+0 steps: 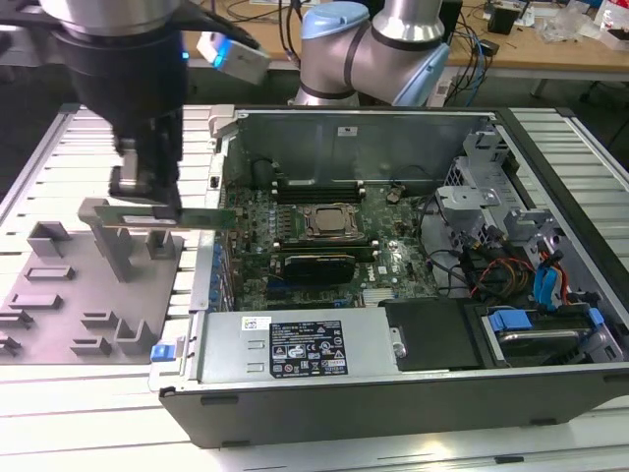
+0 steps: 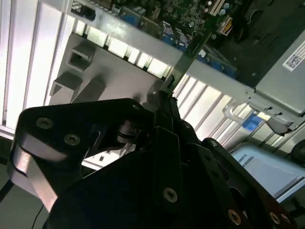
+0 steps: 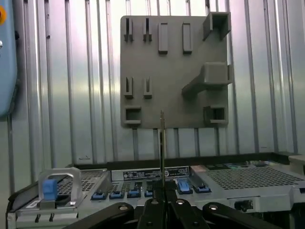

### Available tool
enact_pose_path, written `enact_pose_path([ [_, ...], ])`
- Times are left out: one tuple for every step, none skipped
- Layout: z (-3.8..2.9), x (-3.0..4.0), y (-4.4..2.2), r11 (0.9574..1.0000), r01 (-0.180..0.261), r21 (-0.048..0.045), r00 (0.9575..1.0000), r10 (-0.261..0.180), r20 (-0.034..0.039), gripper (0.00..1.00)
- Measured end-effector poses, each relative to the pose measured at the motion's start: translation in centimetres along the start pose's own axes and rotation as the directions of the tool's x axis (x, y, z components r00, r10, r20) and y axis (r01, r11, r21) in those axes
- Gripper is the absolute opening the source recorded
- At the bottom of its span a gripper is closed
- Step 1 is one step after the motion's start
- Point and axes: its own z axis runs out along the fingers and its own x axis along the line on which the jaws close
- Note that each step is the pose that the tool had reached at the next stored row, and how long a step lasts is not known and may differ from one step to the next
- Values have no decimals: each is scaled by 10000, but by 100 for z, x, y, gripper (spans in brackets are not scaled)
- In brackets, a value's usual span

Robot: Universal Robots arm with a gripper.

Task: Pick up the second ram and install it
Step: 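Pick up the second ram and move it above second insertion slot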

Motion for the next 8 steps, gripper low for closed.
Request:
enact_pose_path([
  [0, -4, -68, 10000, 2, -11, 10000, -2, -1, 12],
  [-2, -7, -117, 10000, 1, -21, 10000, -1, -2, 12],
  [-2, -11, -173, 10000, 0, -34, 10000, 0, -3, 12],
  [-1, -17, -248, 10000, 1, -51, 10000, -1, -3, 12],
  [-2, -24, -344, 10000, 0, -71, 10000, 0, -4, 12],
  [-5, -33, -429, 10000, 0, -93, 10000, 0, -6, 12],
  [-8, -46, -563, 9999, -3, -131, 10000, 3, -9, 12],
  [-9, -52, -614, 9999, -1, -145, 10000, 1, -9, 12],
])
